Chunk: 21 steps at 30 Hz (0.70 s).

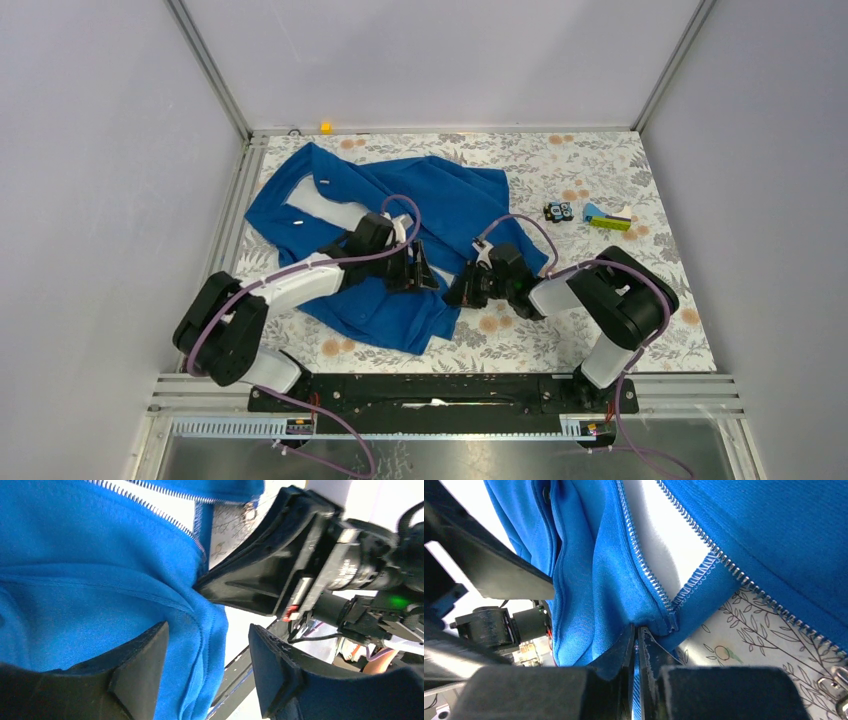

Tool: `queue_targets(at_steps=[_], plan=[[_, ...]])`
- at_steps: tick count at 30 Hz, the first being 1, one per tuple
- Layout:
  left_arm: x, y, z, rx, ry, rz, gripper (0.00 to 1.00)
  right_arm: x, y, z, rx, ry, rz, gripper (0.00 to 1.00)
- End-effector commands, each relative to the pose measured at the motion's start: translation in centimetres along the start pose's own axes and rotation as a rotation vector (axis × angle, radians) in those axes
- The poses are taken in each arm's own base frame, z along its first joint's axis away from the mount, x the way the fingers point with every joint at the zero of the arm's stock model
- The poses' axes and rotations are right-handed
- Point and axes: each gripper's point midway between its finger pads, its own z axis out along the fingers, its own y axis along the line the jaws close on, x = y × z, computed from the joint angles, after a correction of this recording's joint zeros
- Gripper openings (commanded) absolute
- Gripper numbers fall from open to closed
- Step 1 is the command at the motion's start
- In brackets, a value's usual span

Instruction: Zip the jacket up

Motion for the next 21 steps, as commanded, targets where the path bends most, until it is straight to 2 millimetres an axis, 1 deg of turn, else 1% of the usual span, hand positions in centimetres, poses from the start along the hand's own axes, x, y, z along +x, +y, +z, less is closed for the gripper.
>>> queue_targets(at_steps=[1, 4, 7, 9, 10, 11, 14, 16, 18, 21], plan=[[-0.6, -2.4, 1.5, 0.107, -0.032, -0.029, 0.61, 0.8, 0.4, -0.1, -0.069, -0.009, -0.035, 0.08], [-0.3, -1.7, 2.8, 0.071, -0.016, -0.027, 0.60, 0.7, 0.8, -0.3, -0.093, -0.020, -0.041, 0.08], [-0.3, -0.3, 3.9, 0.016, -0.009, -0.031, 0.60, 0.6, 1.7, -0.5, -0.129, -0.023, -0.043, 0.08], [-0.2, 0.6, 4.7, -0.017, 0.003, -0.032, 0.56, 0.6, 1.8, -0.8, -0.124, -0.027, -0.049, 0.12], [0.0, 1.1, 5.2, -0.032, 0.012, -0.033, 0.53, 0.4, 1.9, -1.0, -0.113, -0.036, -0.059, 0.17], [0.7, 2.1, 5.4, -0.065, 0.033, -0.048, 0.50, 0.2, 1.6, -1.3, -0.087, -0.045, -0.068, 0.24], [2.4, 3.8, 5.6, -0.099, 0.063, -0.074, 0.42, -0.5, 0.4, -2.3, 0.035, -0.079, -0.098, 0.43], [3.0, 4.0, 5.5, -0.079, 0.055, -0.082, 0.37, -0.9, -0.6, -3.1, 0.128, -0.090, -0.116, 0.51], [3.4, 3.8, 5.4, -0.053, 0.049, -0.089, 0.34, -1.9, -0.6, -3.9, 0.165, -0.124, -0.145, 0.57], [3.8, 3.8, 5.3, -0.035, 0.049, -0.097, 0.28, -3.1, 0.1, -4.5, 0.156, -0.162, -0.187, 0.64]])
